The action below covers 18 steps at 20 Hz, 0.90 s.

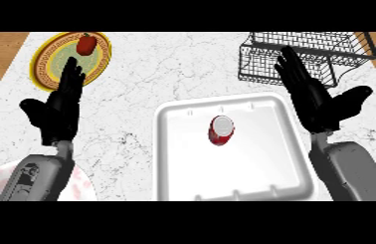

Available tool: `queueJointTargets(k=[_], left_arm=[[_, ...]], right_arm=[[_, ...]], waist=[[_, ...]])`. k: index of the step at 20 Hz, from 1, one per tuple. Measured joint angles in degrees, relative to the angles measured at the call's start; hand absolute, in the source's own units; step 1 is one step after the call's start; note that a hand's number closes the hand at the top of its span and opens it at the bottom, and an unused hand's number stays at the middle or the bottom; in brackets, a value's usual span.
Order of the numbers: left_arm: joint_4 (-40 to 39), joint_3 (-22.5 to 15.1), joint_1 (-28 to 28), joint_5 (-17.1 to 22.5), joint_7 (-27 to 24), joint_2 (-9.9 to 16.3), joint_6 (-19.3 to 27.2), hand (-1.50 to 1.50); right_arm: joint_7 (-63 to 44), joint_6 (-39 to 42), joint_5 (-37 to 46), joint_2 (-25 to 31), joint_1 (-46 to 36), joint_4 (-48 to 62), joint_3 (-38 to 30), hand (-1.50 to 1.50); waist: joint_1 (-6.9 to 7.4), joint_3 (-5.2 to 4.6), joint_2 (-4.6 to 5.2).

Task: Pick the can from the tray and place it in the tiered basket

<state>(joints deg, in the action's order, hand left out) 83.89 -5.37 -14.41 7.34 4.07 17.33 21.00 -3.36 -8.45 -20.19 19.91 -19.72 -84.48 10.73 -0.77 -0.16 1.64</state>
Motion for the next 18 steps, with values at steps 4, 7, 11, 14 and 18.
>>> queueJointTargets(k=[4, 7, 11, 14, 18], left_arm=[[1.22, -1.87, 0.98, -1.78, -0.59, -1.01, 0.05, 0.0], [1.59, -3.09, 2.09, -2.79, -1.75, -1.49, 0.08, 0.0], [2.4, -6.12, 3.08, -3.98, -2.31, -3.21, -0.24, 0.0], [2.95, -7.29, 3.73, -4.47, -2.55, -3.91, -0.54, 0.0], [3.6, -7.7, 4.19, -5.31, -1.97, -4.49, -0.44, 0.0]], right_arm=[[5.04, 0.46, -3.48, -1.07, 2.62, -2.68, -5.3, 1.5], [10.54, -2.0, -8.54, -4.99, 3.09, -5.95, -11.66, 1.5], [11.3, -1.52, -13.24, -9.03, 7.39, -4.03, -13.94, -1.5], [14.06, 7.17, -18.21, -11.51, 12.0, -5.11, -13.03, -1.5], [15.39, 16.15, -19.72, -8.27, 19.99, -11.62, -12.77, -1.5]], waist=[[0.01, 0.16, -1.13], [-1.64, 0.9, -2.06], [-0.85, 0.56, -1.81], [-0.36, 0.42, -1.77], [-0.28, 0.27, -1.83]])
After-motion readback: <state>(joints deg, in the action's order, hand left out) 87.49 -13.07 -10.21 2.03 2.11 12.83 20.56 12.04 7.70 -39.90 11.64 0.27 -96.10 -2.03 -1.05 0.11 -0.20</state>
